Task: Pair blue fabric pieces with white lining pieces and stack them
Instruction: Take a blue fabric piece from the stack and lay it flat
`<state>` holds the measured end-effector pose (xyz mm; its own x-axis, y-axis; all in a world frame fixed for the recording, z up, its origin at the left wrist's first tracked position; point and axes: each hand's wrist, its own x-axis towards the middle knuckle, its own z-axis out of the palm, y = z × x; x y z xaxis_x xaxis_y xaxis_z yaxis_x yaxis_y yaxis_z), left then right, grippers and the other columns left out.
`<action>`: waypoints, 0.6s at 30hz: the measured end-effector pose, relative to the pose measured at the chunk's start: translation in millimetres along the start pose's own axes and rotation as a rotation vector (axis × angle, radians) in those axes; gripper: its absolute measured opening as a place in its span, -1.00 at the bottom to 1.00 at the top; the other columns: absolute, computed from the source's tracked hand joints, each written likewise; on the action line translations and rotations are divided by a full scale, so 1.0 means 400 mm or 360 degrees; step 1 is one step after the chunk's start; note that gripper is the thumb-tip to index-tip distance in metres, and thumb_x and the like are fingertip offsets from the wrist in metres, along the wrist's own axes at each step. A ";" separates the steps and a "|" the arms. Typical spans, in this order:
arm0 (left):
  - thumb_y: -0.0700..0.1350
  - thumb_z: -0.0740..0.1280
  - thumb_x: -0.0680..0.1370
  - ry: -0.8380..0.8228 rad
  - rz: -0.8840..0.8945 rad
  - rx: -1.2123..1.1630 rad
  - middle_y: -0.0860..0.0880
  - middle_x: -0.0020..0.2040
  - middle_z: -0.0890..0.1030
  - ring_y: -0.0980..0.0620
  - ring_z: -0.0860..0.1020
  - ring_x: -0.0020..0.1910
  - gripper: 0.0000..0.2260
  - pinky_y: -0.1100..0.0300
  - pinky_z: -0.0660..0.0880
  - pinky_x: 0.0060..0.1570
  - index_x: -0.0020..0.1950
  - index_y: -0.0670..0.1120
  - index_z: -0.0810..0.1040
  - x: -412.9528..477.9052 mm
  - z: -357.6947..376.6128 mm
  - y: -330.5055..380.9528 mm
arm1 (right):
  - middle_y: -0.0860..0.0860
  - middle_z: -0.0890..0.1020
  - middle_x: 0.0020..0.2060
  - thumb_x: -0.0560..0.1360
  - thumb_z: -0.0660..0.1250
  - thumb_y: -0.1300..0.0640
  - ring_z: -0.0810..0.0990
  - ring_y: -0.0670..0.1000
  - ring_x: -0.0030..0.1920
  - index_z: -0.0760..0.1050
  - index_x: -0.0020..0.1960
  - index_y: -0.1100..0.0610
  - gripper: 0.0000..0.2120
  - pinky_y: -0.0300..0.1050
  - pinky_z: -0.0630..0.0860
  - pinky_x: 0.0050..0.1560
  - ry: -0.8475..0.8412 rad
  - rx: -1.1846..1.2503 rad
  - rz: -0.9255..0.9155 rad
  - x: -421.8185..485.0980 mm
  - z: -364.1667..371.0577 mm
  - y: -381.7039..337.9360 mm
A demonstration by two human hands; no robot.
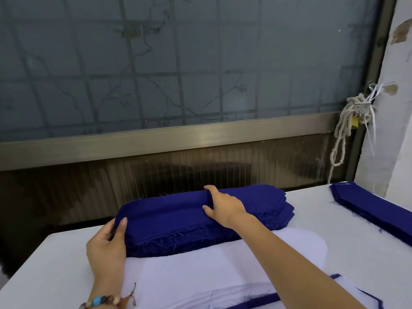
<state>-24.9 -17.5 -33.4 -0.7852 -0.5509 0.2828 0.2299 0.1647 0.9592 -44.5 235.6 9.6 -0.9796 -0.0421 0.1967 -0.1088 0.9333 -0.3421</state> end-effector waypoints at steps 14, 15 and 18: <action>-0.04 0.37 0.56 -0.0012 -0.0111 0.0050 -0.16 0.18 0.63 -0.15 0.56 0.17 -0.62 0.01 0.49 0.12 0.33 -0.17 0.53 0.005 0.002 -0.003 | 0.00 0.55 0.02 0.53 0.33 0.05 0.53 0.02 -0.01 0.45 0.13 0.03 -0.81 -0.13 0.47 -0.04 0.0079 0.0283 0.0572 -0.025 -0.126 0.263; -0.03 0.36 0.56 -0.0014 -0.0110 0.0061 -0.16 0.17 0.63 -0.16 0.56 0.17 -0.62 -0.01 0.49 0.14 0.33 -0.17 0.53 0.005 0.003 -0.003 | 0.01 0.55 0.01 0.53 0.32 0.06 0.53 0.03 -0.03 0.44 0.11 0.03 -0.83 -0.12 0.46 -0.06 0.0098 0.0311 0.0621 -0.030 -0.130 0.282; -0.04 0.35 0.56 -0.0002 -0.0116 0.0091 -0.18 0.17 0.63 -0.18 0.56 0.16 -0.61 -0.02 0.49 0.12 0.33 -0.19 0.52 0.006 0.005 -0.004 | 0.03 0.56 -0.04 0.54 0.32 0.09 0.53 0.04 -0.07 0.42 0.03 0.03 -0.89 -0.12 0.44 -0.09 0.0197 0.0481 0.0736 -0.047 -0.129 0.336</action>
<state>-28.3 -17.4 -34.2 -0.7995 -0.5620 0.2121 0.1387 0.1709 0.9755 -32.0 380.1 7.5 -0.9116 0.4060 0.0637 0.2656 0.7002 -0.6627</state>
